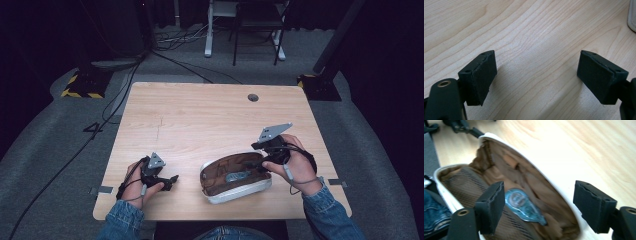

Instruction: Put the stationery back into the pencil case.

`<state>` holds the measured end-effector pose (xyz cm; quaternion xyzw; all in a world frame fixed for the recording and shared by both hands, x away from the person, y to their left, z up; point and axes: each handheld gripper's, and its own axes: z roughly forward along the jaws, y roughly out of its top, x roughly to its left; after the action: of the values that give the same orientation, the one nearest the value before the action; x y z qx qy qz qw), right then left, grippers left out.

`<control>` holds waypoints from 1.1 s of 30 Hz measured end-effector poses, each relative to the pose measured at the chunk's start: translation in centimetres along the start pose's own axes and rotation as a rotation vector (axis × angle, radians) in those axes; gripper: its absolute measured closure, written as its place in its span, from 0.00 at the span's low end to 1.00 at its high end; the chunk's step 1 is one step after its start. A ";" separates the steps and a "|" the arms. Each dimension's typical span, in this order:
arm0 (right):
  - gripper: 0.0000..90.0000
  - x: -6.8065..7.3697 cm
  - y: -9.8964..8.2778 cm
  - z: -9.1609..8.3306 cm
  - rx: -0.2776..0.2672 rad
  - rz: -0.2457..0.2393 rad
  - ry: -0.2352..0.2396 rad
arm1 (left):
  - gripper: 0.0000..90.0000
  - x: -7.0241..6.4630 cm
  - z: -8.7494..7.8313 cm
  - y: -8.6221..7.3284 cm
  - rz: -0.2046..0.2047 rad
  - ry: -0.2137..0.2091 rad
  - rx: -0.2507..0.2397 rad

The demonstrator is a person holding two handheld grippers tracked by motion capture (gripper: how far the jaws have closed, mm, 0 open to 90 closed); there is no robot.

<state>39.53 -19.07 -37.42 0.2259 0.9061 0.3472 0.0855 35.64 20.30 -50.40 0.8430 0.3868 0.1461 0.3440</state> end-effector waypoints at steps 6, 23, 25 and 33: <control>0.24 -1.4 -0.6 -1.0 -0.033 0.018 -0.057 | 0.18 0.1 0.0 0.0 0.002 0.005 -0.001; 0.19 -7.1 -5.0 -3.1 -0.057 0.151 -0.186 | 0.18 0.7 -0.1 -0.1 -0.001 0.006 0.000; 0.19 -7.6 -5.6 -3.1 -0.053 0.165 -0.198 | 0.18 0.8 -0.2 -0.1 -0.002 0.004 0.001; 0.20 -9.4 -8.1 -2.3 -0.014 0.211 -0.228 | 0.18 0.9 -0.2 -0.1 -0.002 0.000 0.004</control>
<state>44.24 -30.15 -41.11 0.3572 0.8593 0.3327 0.1523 36.09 21.13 -50.36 0.8434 0.3877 0.1451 0.3424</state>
